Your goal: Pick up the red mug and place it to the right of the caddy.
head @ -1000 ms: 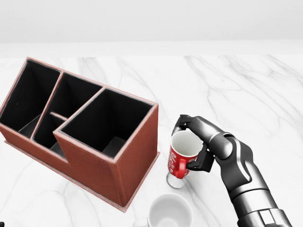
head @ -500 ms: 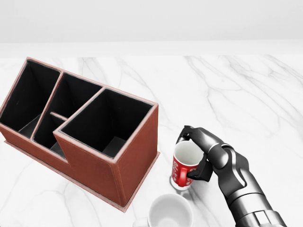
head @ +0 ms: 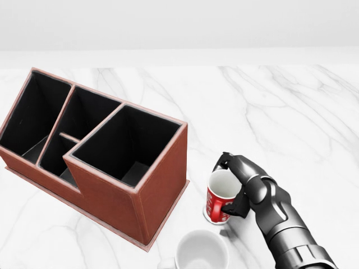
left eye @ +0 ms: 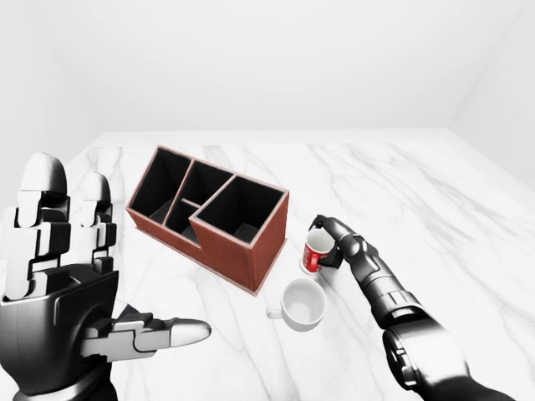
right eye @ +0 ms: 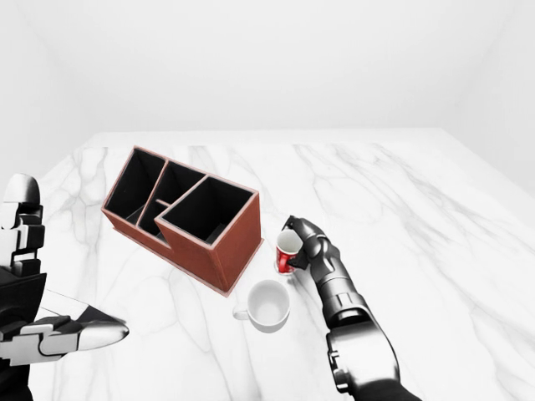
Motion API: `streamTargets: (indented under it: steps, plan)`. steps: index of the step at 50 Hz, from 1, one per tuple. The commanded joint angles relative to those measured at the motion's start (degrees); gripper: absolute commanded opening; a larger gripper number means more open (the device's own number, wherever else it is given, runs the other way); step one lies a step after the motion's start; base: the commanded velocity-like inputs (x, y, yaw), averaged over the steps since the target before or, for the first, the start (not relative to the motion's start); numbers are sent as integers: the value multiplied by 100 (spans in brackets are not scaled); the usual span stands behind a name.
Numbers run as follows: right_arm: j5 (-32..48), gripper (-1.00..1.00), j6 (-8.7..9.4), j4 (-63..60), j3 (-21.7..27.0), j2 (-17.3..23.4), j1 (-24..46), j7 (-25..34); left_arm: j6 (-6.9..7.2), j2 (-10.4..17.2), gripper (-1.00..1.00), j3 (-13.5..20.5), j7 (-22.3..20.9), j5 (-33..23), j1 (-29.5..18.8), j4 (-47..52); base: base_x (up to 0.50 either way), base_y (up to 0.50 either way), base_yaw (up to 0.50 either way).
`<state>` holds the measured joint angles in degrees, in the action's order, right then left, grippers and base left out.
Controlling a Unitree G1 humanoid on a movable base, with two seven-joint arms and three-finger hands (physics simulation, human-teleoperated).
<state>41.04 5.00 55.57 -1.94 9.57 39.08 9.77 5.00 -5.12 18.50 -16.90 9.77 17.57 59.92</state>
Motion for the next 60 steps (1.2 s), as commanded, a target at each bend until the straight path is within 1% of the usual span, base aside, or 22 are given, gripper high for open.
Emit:
streamTargets:
  steps: [1,7,19,31,32,33,34,35,38,44,49,51,54,56,60]
  plan:
    - [59,-100,0,434,-7,-50,119,-312,0,-4,100,39,-15,10,-38,8,0,0,0]
    - [49,-100,0,863,-26,-70,221,-516,0,-28,100,19,-36,-34,-47,-39,0,0,0]
    - [4,-100,0,1061,-21,-68,291,-664,0,-46,100,37,-72,-2,-3,3,0,0,0]
    - [-26,-100,0,1172,-17,-42,328,-733,0,119,100,30,80,196,68,8,0,0,0]
    - [-18,-73,0,1170,-23,-38,333,-748,0,111,100,33,73,196,75,8,0,0,0]
    - [-19,-16,0,1188,-19,-34,344,-760,0,97,100,34,71,178,68,8,0,0,0]
    - [-16,66,0,1200,-20,-30,349,-771,0,88,100,38,79,164,54,8,0,0,0]
    - [-18,100,0,1214,-17,-24,355,-768,0,94,100,43,79,174,49,8,0,0,0]
    - [-14,100,0,1118,-17,-5,311,-739,0,122,100,82,93,243,68,7,0,0,0]
    - [27,100,0,891,-26,32,136,-678,0,162,100,42,136,267,95,7,0,0,0]
    - [80,100,0,587,-18,94,-175,-622,0,256,100,25,235,386,159,7,0,0,0]
    - [110,100,0,286,-6,121,-317,-503,0,277,100,-4,262,394,177,7,1,0,0]
    - [260,100,0,-653,2,193,-794,-134,0,297,100,-30,291,383,154,7,0,0,0]
    - [438,100,0,-1486,19,243,-1258,195,0,292,100,-46,284,367,165,7,0,0,0]
    - [728,100,0,-2462,143,327,-1892,583,0,271,100,-90,274,318,170,7,0,0,0]
